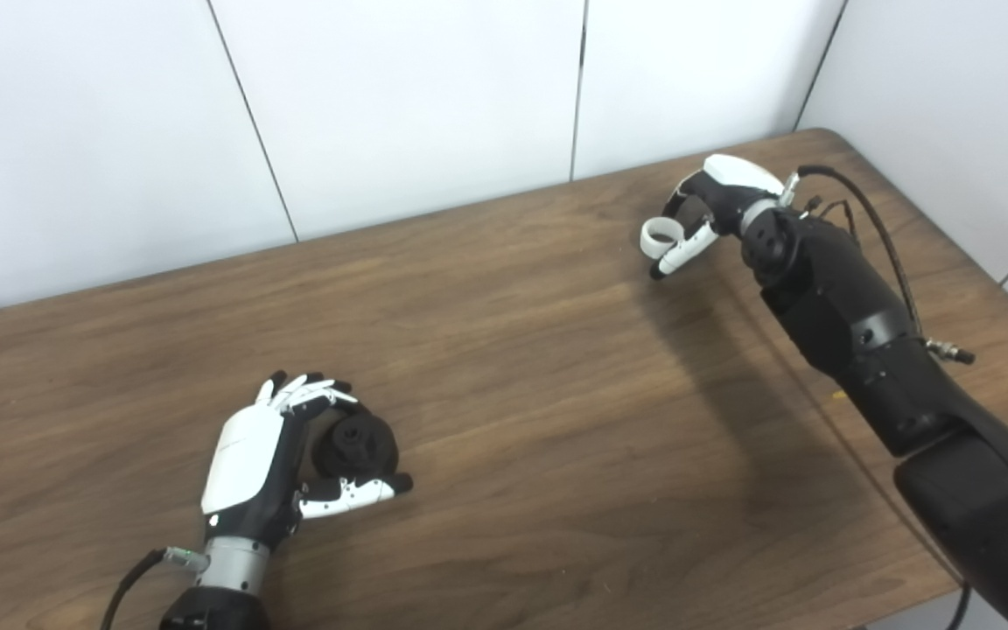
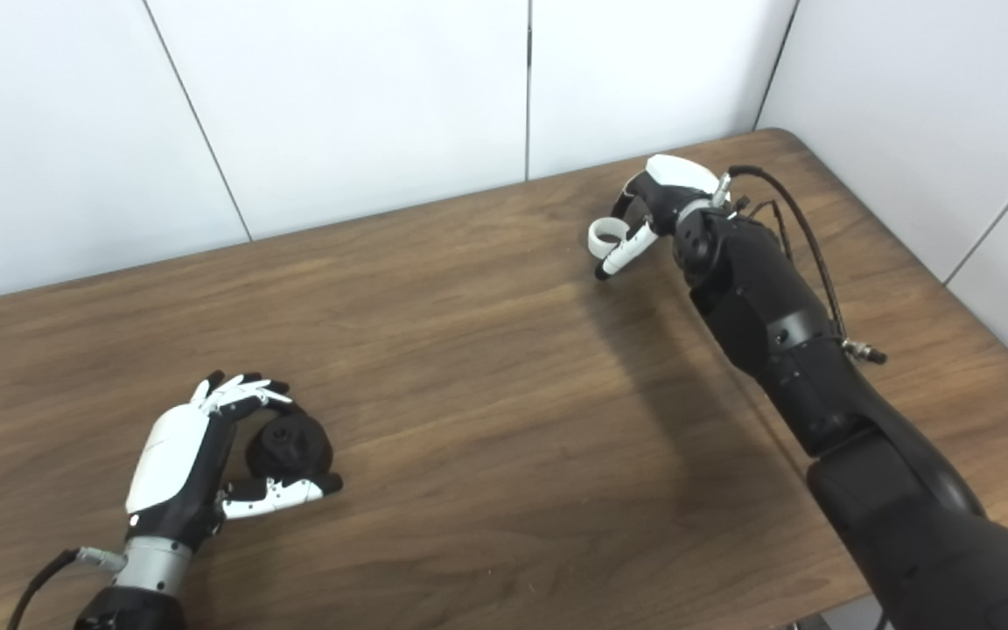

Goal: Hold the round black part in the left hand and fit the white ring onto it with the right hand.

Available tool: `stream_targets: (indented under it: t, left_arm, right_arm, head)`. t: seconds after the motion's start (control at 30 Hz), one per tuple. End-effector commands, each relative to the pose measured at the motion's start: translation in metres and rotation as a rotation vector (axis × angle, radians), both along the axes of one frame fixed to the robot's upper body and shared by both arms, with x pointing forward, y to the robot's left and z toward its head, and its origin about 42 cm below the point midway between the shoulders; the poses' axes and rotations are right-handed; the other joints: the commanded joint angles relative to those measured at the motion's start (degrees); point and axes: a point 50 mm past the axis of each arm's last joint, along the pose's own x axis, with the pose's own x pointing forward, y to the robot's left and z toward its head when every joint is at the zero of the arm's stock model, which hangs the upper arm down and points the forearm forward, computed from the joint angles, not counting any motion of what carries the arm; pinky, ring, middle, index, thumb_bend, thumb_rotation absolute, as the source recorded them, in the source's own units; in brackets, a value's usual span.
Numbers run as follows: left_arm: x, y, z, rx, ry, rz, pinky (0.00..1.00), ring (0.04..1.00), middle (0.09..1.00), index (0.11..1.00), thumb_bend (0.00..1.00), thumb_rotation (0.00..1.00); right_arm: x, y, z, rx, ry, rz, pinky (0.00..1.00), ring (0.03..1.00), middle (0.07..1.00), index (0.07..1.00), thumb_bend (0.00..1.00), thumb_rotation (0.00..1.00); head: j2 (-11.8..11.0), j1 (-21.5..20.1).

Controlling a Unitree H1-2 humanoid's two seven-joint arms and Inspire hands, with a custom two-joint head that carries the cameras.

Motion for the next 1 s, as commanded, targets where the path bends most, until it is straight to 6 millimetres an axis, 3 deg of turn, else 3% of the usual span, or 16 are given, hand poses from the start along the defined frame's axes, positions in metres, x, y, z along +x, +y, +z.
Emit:
stream_targets:
  t: [0.0,0.43,0.5,0.57,0.97]
  left_arm:
    - [-0.0049,0.0094,-0.0067,0.053,0.042,0.009,1.0,0.894,0.784,0.485,0.52,0.05]
    - [-0.0053,0.0091,-0.0065,0.055,0.042,0.008,1.0,0.891,0.782,0.485,0.52,0.05]
    - [-0.0052,0.009,-0.0063,0.056,0.042,0.008,1.0,0.892,0.783,0.485,0.52,0.05]
    - [-0.0051,0.009,-0.0063,0.057,0.041,0.008,1.0,0.892,0.783,0.485,0.52,0.05]
    - [-0.0056,0.0089,-0.0059,0.059,0.036,0.005,1.0,0.889,0.781,0.485,0.52,0.05]
  right_arm:
    - [0.0055,-0.0065,0.0304,-0.033,-0.081,-0.009,0.94,0.976,0.907,0.659,0.78,0.27]
    - [0.0029,-0.0094,0.0272,-0.026,-0.088,-0.016,0.94,0.971,0.894,0.614,0.77,0.23]
    - [0.0032,-0.0097,0.0263,-0.022,-0.095,-0.018,0.94,0.969,0.887,0.517,0.58,0.17]
    - [0.0039,-0.0097,0.0258,-0.022,-0.096,-0.019,0.94,0.969,0.885,0.496,0.53,0.15]
    - [0.0058,-0.0056,0.0266,-0.019,-0.116,-0.008,0.97,0.972,0.877,0.491,0.52,0.15]
  head:
    - [0.1,0.0]
    - [0.3,0.1]
    - [0.3,0.1]
    - [0.3,0.1]
    - [0.7,0.2]
